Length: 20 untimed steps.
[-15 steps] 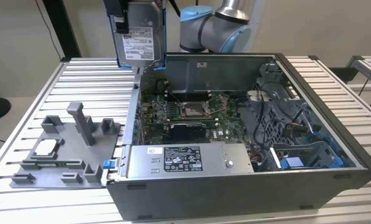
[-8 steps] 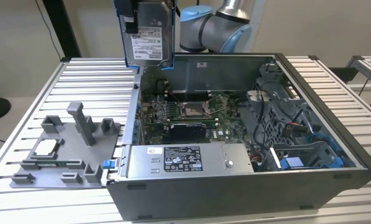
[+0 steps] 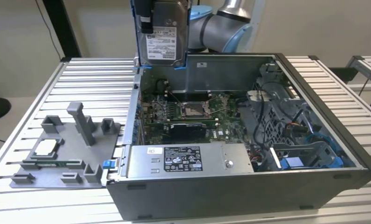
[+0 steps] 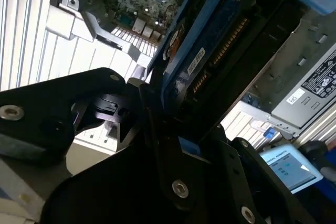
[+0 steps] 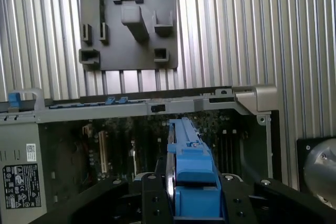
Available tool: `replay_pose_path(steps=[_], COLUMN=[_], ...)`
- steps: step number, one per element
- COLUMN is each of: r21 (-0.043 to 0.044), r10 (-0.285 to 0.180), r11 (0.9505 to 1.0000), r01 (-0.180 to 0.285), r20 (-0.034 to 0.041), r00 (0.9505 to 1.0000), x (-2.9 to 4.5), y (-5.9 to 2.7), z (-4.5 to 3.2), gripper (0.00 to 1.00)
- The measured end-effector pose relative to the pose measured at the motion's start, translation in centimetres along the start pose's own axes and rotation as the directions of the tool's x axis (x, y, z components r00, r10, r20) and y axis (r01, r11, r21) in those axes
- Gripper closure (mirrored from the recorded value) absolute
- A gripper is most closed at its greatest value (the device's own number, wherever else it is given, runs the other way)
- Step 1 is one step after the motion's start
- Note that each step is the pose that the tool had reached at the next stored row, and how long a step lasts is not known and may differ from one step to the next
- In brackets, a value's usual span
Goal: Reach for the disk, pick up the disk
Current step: 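Pick up the disk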
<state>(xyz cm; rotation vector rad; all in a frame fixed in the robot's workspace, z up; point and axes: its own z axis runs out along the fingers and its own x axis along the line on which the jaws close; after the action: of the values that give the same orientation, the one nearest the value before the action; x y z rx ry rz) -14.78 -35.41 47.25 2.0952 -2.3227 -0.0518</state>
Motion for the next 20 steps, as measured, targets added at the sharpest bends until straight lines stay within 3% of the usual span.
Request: replay_pose_path(steps=[20], r21=[-0.0021], r10=[0.0], r11=[1.0], r01=[0.0], r20=[-0.0003], r00=[1.0], x=[-0.53], y=[-5.1], z=[-0.17], gripper=[1.0])
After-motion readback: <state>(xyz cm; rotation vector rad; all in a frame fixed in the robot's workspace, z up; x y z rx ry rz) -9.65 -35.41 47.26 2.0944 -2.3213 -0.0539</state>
